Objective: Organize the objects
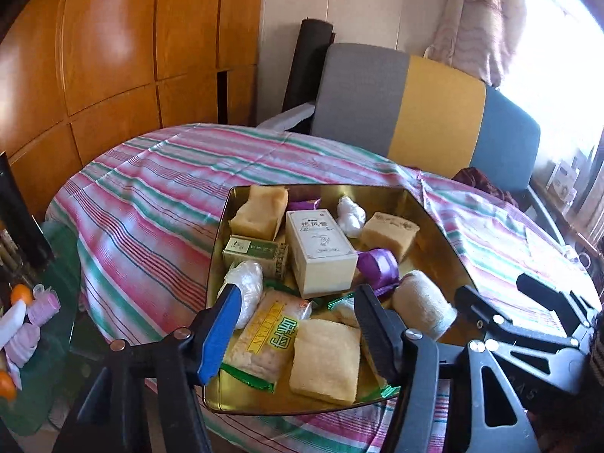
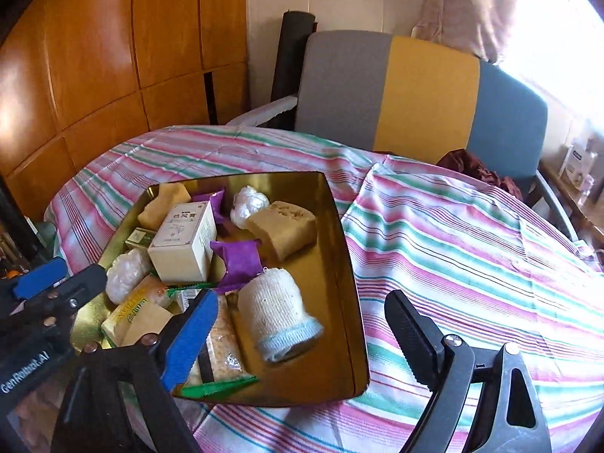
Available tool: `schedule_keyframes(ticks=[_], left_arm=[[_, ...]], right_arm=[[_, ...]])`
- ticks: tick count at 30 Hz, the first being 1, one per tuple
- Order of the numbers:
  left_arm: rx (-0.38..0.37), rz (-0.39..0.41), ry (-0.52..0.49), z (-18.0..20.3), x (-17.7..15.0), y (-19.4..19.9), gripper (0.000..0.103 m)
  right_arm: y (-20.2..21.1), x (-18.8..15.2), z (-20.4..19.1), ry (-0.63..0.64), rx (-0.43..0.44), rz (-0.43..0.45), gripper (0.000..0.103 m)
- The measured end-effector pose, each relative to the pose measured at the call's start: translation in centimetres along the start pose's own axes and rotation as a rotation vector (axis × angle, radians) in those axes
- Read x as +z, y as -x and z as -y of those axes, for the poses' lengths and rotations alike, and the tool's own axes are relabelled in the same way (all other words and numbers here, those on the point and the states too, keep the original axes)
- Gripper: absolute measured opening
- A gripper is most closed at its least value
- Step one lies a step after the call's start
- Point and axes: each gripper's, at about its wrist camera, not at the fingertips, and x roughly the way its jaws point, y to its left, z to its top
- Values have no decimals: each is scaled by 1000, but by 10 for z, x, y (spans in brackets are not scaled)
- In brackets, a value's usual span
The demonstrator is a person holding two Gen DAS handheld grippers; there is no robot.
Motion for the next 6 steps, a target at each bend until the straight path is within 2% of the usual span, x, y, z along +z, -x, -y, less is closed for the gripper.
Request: schedule_keyframes(ticks=[3, 6], left_arm=[[12, 42, 5, -2, 0, 7, 63], [9, 41, 12, -4, 1, 8, 63]], right_arm=[[7, -4, 1, -6, 2, 10, 91], [10, -6, -1, -2, 1, 12, 91]])
